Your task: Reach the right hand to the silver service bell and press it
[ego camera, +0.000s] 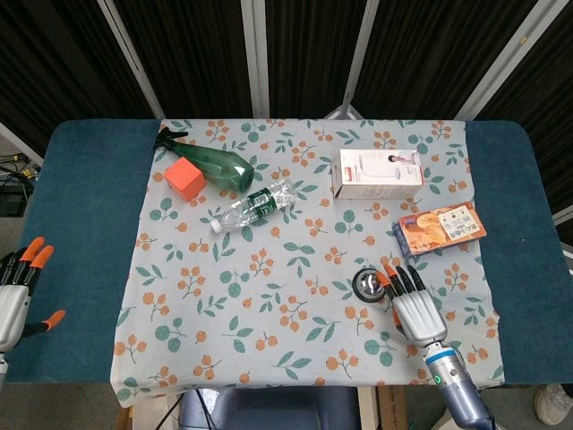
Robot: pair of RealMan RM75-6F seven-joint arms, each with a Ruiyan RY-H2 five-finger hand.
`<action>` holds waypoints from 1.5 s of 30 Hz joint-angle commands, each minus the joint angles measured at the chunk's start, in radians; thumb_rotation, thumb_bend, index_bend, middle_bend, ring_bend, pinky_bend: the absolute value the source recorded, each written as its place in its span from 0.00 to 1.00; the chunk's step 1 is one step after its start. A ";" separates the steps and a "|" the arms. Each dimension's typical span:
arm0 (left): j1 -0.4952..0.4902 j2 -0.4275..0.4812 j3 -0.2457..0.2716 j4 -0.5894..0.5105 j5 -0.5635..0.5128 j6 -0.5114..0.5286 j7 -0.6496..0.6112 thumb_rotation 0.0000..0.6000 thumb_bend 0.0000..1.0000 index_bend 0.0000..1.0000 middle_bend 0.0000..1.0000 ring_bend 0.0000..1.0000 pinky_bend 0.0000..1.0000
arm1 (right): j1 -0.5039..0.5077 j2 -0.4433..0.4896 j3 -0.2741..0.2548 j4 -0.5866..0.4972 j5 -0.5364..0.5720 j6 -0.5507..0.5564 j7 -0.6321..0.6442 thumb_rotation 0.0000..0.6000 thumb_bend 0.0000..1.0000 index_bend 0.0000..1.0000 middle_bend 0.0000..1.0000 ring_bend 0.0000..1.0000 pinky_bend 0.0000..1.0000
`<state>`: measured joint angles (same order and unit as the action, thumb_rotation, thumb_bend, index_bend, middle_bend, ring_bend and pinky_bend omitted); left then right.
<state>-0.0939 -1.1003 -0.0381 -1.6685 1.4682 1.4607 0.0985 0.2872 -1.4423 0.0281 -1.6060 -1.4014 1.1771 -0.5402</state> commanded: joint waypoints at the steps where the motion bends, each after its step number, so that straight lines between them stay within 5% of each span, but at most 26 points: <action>1: 0.000 0.000 0.000 -0.001 -0.001 -0.002 0.001 1.00 0.01 0.00 0.00 0.00 0.00 | 0.004 -0.008 -0.002 0.011 0.009 -0.005 -0.012 1.00 0.84 0.00 0.00 0.00 0.00; 29: 0.002 0.002 0.008 0.001 0.011 0.001 -0.005 1.00 0.01 0.00 0.00 0.00 0.00 | 0.008 -0.049 -0.068 0.055 0.037 -0.034 -0.117 1.00 0.85 0.00 0.00 0.00 0.00; 45: 0.000 -0.002 0.007 0.004 0.005 -0.004 -0.002 1.00 0.01 0.00 0.00 0.00 0.00 | 0.009 -0.009 0.042 -0.008 0.003 0.095 0.030 1.00 0.83 0.00 0.00 0.00 0.00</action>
<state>-0.0933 -1.1023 -0.0310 -1.6646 1.4739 1.4571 0.0965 0.2974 -1.4678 0.0519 -1.5977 -1.3936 1.2519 -0.5357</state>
